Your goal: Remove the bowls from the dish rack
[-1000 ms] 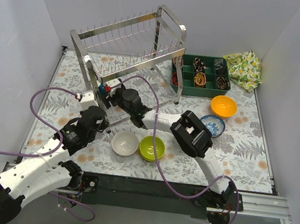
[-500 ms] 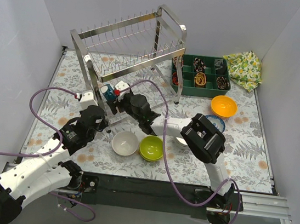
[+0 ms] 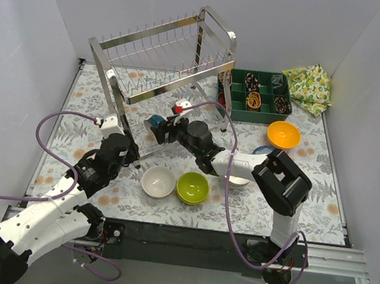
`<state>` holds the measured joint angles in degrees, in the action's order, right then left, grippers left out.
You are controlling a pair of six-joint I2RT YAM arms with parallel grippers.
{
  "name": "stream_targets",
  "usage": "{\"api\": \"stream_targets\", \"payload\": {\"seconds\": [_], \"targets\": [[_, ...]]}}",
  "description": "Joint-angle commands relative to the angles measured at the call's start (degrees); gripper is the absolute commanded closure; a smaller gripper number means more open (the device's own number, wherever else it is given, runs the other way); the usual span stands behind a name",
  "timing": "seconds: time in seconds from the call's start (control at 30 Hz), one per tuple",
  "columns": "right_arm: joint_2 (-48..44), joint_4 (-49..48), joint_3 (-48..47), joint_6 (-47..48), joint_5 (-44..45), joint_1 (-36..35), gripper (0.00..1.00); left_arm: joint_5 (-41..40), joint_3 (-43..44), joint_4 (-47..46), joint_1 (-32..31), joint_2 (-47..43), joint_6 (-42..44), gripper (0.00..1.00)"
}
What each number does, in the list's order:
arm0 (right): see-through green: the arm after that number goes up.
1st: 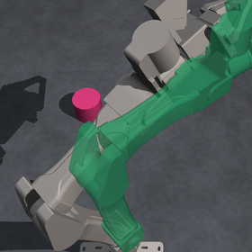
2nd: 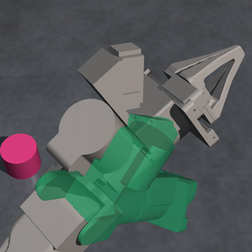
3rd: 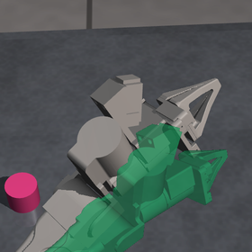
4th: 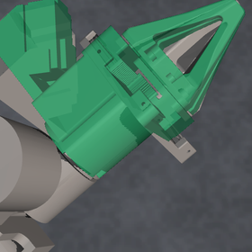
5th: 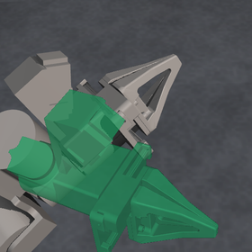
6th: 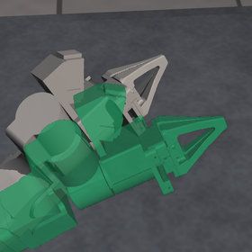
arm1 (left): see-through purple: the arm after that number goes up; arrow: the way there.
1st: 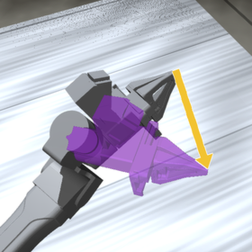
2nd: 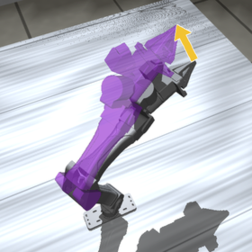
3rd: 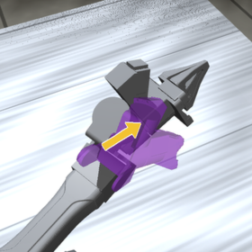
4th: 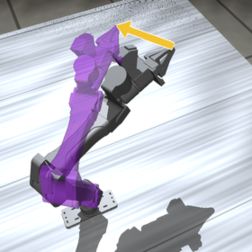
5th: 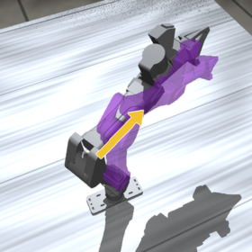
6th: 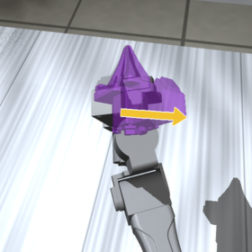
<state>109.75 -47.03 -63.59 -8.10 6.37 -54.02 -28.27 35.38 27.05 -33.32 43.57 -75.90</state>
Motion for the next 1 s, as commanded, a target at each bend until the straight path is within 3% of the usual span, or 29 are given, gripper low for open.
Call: {"api": "stream_targets", "payload": {"seconds": [0.0,0.13,0.47,0.57,0.97], "targets": [[-5.9,-8.6,2.1,-8.6,-1.5,1.5,0.99,1.5,-0.5,-1.6,0.2,-1.6,0.0,0.61],[-6.9,-7.3,3.1,-9.8,-1.7,2.2,0.99,2.1,-0.7,-1.7,0.3,-1.8,0.1,0.49],[-4.0,-3.8,1.9,-11.3,-1.3,3.5,0.99,2.3,-1.0,-1.6,0.3,-2.4,0.4,0.43],[-4.1,1.4,0.6,-8.8,-0.6,3.7,0.98,2.4,-1.0,-1.6,0.3,-2.4,0.3,0.40],[-1.2,19.9,-6.8,-1.5,0.4,3.8,0.70,2.7,-1.0,-1.4,0.2,-2.9,0.2,0.36]]}}
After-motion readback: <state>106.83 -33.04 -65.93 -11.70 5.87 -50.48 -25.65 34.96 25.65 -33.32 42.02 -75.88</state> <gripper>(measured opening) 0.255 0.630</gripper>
